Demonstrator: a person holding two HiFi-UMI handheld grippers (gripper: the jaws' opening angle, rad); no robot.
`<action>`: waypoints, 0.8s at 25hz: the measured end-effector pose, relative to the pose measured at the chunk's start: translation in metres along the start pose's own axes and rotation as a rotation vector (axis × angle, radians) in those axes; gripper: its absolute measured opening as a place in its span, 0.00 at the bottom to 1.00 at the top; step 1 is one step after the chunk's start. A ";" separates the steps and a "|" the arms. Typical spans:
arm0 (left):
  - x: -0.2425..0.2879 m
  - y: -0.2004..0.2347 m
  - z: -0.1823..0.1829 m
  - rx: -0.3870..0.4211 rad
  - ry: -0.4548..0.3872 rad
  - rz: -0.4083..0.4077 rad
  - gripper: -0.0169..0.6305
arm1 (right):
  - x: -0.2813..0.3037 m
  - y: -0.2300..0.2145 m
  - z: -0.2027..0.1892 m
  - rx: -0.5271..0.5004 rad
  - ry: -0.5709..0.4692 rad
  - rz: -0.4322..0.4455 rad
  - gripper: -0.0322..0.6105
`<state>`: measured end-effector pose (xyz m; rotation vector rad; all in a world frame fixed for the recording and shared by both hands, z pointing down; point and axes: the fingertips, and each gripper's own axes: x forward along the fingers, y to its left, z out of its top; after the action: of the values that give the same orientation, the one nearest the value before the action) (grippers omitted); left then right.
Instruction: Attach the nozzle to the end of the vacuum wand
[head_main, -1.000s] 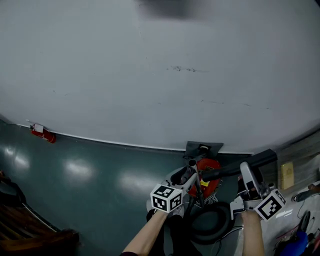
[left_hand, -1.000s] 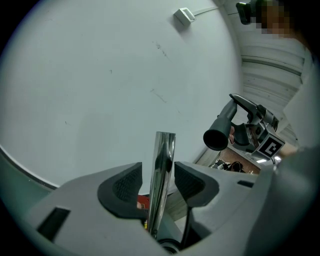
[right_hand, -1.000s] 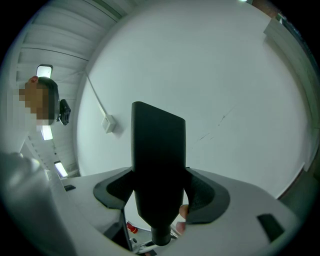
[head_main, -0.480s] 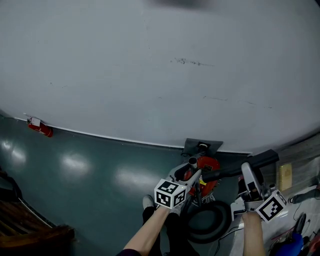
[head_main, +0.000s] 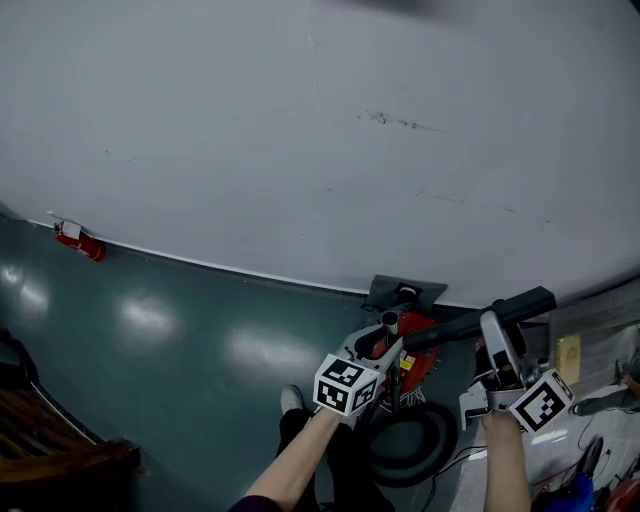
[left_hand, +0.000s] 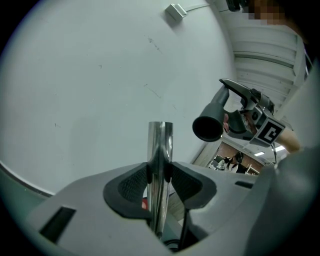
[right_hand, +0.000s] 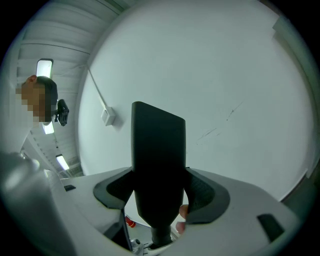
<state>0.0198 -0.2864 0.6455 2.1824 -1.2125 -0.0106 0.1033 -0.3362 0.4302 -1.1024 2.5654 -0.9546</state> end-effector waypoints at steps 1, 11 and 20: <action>0.000 0.000 0.000 0.002 0.002 0.000 0.26 | 0.006 0.001 0.002 -0.016 0.005 -0.002 0.53; 0.002 0.000 0.000 0.013 0.002 0.011 0.25 | 0.060 0.021 -0.001 -0.149 0.111 0.053 0.53; 0.001 0.000 -0.001 0.025 0.013 0.013 0.25 | 0.083 0.024 -0.023 -0.196 0.211 0.059 0.53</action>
<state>0.0212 -0.2870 0.6462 2.1925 -1.2263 0.0245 0.0219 -0.3712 0.4392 -1.0143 2.8978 -0.8625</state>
